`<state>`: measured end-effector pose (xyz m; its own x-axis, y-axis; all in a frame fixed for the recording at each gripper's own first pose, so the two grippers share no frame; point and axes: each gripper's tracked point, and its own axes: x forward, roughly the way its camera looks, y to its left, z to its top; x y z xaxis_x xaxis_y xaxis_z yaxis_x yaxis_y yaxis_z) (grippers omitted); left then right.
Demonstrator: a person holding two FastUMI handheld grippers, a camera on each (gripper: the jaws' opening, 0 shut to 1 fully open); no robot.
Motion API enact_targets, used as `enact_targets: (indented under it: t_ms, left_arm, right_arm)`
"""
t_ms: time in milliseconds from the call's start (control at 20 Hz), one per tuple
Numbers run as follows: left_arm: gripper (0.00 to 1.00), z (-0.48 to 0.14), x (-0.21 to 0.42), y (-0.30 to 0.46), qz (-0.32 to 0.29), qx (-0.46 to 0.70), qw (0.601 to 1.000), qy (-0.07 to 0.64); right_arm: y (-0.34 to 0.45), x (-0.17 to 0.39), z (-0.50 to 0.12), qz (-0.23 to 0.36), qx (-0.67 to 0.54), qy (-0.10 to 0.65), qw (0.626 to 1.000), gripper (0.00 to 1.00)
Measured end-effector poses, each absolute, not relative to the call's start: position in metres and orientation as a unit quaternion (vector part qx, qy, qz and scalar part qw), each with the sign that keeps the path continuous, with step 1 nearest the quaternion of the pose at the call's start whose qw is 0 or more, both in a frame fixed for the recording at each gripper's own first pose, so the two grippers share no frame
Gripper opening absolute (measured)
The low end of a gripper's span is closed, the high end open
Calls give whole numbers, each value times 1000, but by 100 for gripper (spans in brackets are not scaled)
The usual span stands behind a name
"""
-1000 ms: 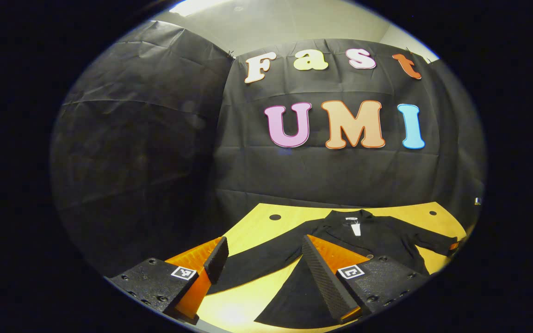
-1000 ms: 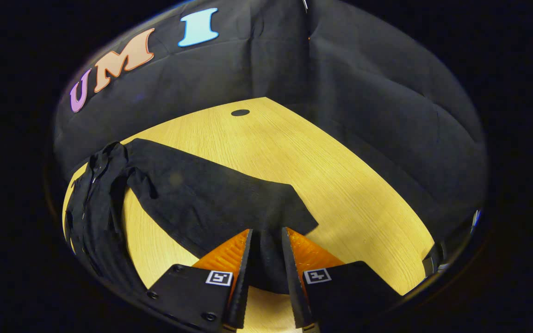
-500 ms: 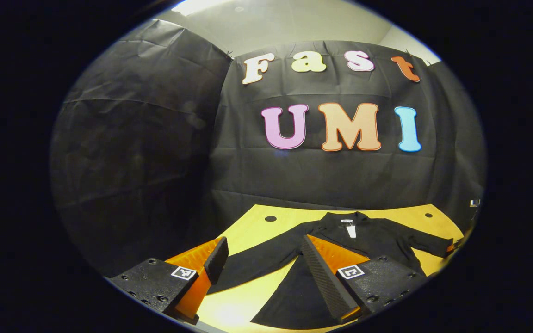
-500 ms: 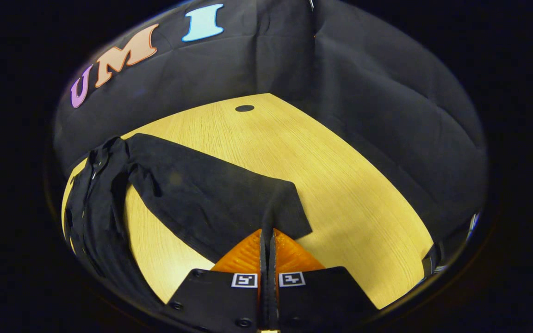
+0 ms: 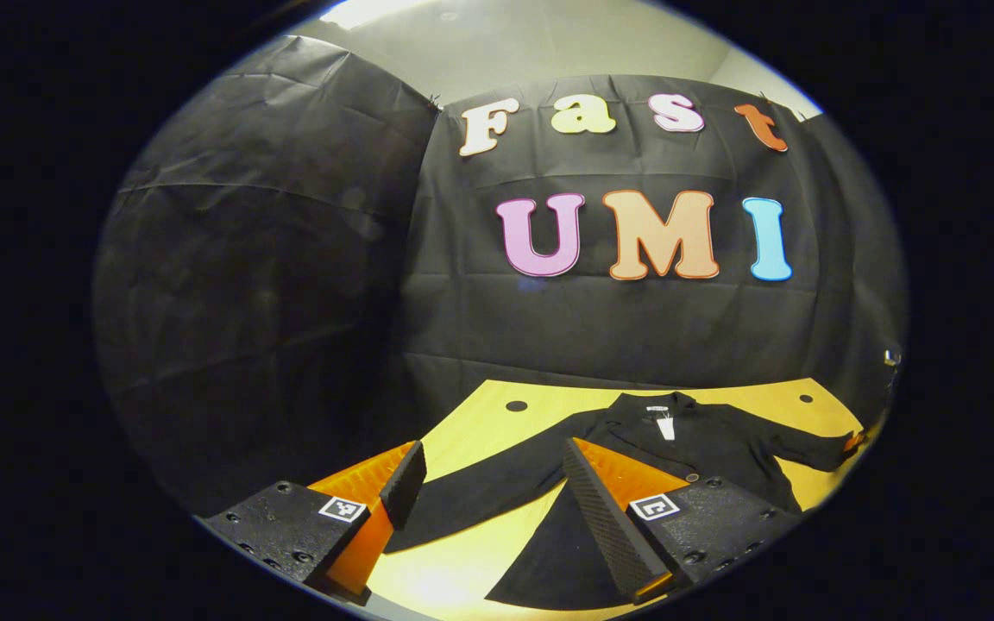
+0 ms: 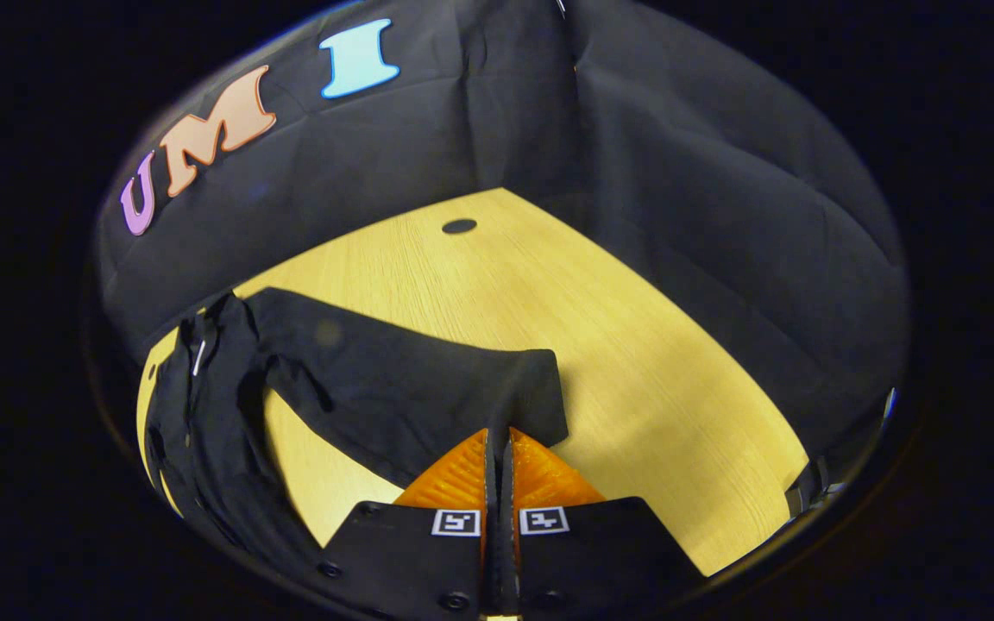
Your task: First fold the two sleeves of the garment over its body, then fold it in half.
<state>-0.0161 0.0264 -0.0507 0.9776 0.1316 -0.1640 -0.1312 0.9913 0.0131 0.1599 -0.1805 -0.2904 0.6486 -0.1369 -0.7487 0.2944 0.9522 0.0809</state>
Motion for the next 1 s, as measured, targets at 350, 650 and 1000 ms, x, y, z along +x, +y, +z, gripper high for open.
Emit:
enact_targets:
  t_ms: [350, 650, 1000]
  left_arm:
    - [96, -57, -15, 32, 66, -21, 993, 94]
    - [96, -54, -28, 61, 77, -32, 993, 82]
    - [95, -58, -26, 92, 103, -42, 990, 87]
  right_arm:
    - [-134, 222, -197, -94, 126, 314, 936, 2]
    - [-45, 264, -121, -35, 108, 247, 962, 2]
    - [74, 312, -84, 44, 92, 216, 971, 2]
